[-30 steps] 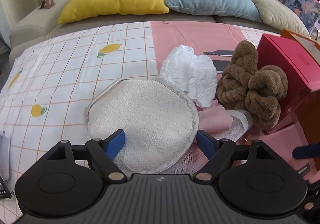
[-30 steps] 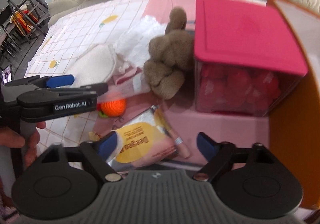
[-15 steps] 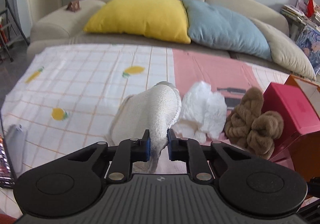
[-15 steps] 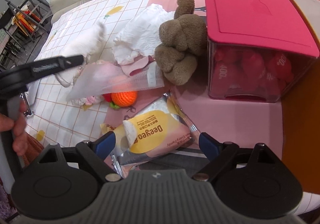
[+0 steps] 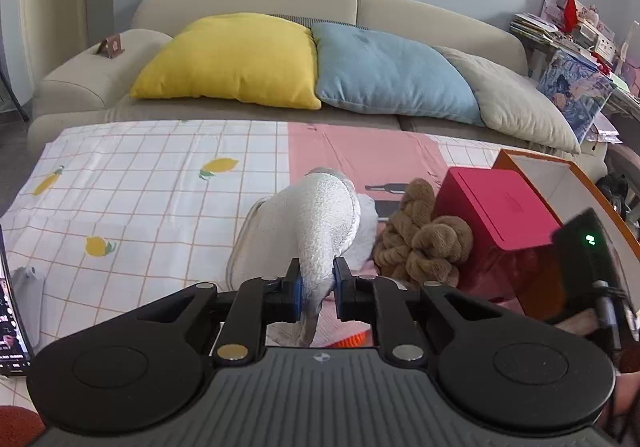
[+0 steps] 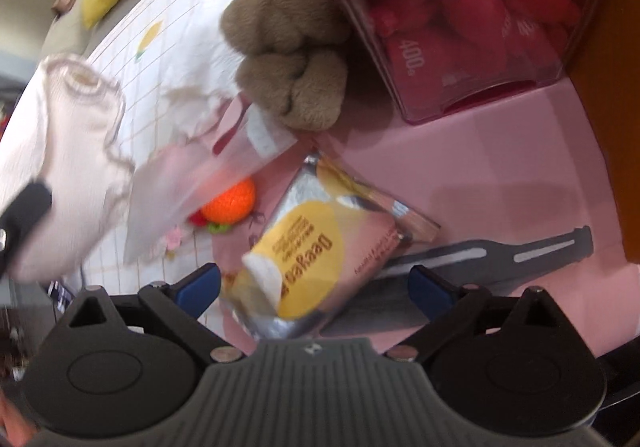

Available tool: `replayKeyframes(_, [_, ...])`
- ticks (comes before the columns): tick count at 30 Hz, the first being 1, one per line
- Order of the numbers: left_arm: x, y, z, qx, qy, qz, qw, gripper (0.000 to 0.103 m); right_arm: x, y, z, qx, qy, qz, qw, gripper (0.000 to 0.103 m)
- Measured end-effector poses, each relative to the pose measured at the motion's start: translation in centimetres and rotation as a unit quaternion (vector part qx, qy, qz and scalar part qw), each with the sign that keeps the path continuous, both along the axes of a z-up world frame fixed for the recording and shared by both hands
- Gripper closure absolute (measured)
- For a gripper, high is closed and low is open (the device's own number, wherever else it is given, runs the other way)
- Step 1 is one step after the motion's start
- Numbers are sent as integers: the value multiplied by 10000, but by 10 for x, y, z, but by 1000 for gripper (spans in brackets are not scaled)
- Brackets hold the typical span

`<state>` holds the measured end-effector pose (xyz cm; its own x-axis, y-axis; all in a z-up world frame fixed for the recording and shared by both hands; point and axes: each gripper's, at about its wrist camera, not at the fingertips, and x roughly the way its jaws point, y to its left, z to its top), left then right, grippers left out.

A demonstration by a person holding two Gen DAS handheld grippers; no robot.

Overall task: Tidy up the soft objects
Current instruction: 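Grasp the Deeyeo wipes pack with the right tool while the left holds the towel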

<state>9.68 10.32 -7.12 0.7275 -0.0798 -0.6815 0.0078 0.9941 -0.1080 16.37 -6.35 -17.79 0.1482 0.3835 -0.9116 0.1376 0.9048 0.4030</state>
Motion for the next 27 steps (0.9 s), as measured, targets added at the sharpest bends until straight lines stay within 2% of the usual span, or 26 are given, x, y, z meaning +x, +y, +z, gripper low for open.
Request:
replayKeyframes(4, [-4,-5,0,39,-9,-92,9999,87,2,15,0,-178,-43,103,9998,16])
replayKeyframes(6, [-6,-8,3,84,-47,-132,9999,87,-1,22,3,-235,-218,292,9991,28])
replayKeyframes(8, [-8,-10,5,110,-86,-153,9998,87,-4,25,5,-322,-308,443,9980,33])
replayKeyframes(12, [-14,-14,12,148,-195,-212,9995,87,-9,21,9,-297,-416,605,9969,47])
replayKeyframes(18, [-30,-27,25,241,-365,-319,9985,87,-25,1,16,-165,-588,848,9945,62])
replayKeyframes(23, [-47,-34,39,141,-495,-397,9979,87,-42,-20,40,-35,-983,911,9910,64])
replayKeyframes(27, [-59,-44,52,52,-639,-499,9967,87,-50,-46,69,82,-1496,859,9850,64])
